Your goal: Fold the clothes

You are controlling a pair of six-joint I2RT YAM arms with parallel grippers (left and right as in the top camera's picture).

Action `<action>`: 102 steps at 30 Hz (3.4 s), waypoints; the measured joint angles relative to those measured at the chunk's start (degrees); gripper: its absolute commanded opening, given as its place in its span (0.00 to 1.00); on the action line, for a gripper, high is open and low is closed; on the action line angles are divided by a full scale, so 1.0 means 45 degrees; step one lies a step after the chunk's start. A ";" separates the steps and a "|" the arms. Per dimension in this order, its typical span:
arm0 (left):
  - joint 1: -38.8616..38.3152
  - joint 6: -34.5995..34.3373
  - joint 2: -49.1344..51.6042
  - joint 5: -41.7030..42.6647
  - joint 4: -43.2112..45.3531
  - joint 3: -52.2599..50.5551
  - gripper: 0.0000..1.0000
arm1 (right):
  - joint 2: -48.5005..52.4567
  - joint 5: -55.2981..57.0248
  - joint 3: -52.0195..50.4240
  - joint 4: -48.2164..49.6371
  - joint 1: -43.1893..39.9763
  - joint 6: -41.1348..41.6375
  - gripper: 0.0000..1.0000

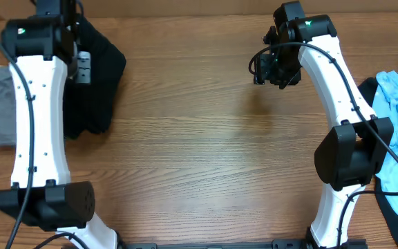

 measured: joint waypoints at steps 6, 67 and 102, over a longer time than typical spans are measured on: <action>0.2040 -0.0044 -0.0049 -0.0379 0.0952 0.0000 0.10 | 0.0000 0.0000 0.0000 -0.0301 0.0000 -0.0005 0.62; 0.9845 0.1447 0.2074 1.4581 0.3565 -0.4478 0.92 | 0.0000 -0.0005 0.0117 -0.0767 0.0000 -0.0199 0.80; -0.0287 -0.1010 -1.4542 0.5571 0.7864 -1.4411 1.00 | -1.6942 0.1302 -1.3070 0.6479 -0.0971 0.0384 1.00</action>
